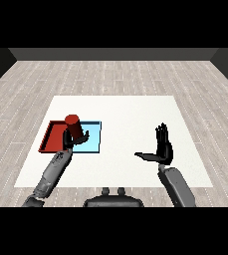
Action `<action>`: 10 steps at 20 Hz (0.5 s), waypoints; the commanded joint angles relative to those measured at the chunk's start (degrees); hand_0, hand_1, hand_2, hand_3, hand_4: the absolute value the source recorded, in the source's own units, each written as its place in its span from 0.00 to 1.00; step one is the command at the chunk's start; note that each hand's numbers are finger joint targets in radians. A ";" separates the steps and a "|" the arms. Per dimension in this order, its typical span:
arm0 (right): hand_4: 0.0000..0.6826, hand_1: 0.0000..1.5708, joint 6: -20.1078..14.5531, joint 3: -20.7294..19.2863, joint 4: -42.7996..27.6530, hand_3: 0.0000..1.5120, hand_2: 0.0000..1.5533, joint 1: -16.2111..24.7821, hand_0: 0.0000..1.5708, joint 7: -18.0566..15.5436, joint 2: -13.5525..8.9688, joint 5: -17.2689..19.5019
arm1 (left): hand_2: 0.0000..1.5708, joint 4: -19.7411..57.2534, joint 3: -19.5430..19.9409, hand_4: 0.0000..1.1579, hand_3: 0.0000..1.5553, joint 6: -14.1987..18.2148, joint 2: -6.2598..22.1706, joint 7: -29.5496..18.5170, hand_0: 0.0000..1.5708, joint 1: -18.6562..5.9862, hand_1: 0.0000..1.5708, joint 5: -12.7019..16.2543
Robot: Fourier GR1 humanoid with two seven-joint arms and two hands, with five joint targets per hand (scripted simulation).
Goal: Pick the red can and put it in the red box
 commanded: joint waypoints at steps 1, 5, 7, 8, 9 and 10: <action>0.00 0.00 2.80 -3.43 3.91 0.00 0.00 0.76 0.00 -0.66 -1.59 -1.35 | 0.99 2.88 3.88 0.95 0.94 -1.09 6.24 2.02 1.00 1.66 1.00 -0.68; 0.00 0.00 0.31 -3.21 3.30 0.00 0.00 1.12 0.00 1.52 -0.96 1.82 | 1.00 13.04 9.35 0.97 0.96 -5.25 7.05 -0.78 1.00 -2.77 1.00 0.85; 0.00 0.00 2.64 -5.69 7.96 0.00 0.00 0.68 0.00 -1.35 -1.28 0.35 | 0.99 20.78 9.67 0.95 0.95 -5.95 8.86 0.70 1.00 -7.05 1.00 -0.74; 0.00 0.00 -0.69 -3.78 6.86 0.00 0.00 -0.11 0.00 1.93 -0.85 3.14 | 0.99 22.26 10.21 0.94 0.95 -7.41 8.60 -0.92 1.00 -5.02 1.00 -0.07; 0.00 0.00 1.82 -6.15 5.60 0.00 0.00 2.89 0.00 0.34 -2.06 0.45 | 0.99 27.01 10.23 0.95 0.95 -6.01 8.21 -1.16 1.00 -7.09 1.00 -1.55; 0.00 0.00 0.20 -6.03 8.94 0.00 0.00 -0.70 0.00 1.24 -0.30 1.36 | 0.99 30.88 10.45 0.94 0.94 -5.67 7.98 -1.39 1.00 -10.21 1.00 -2.65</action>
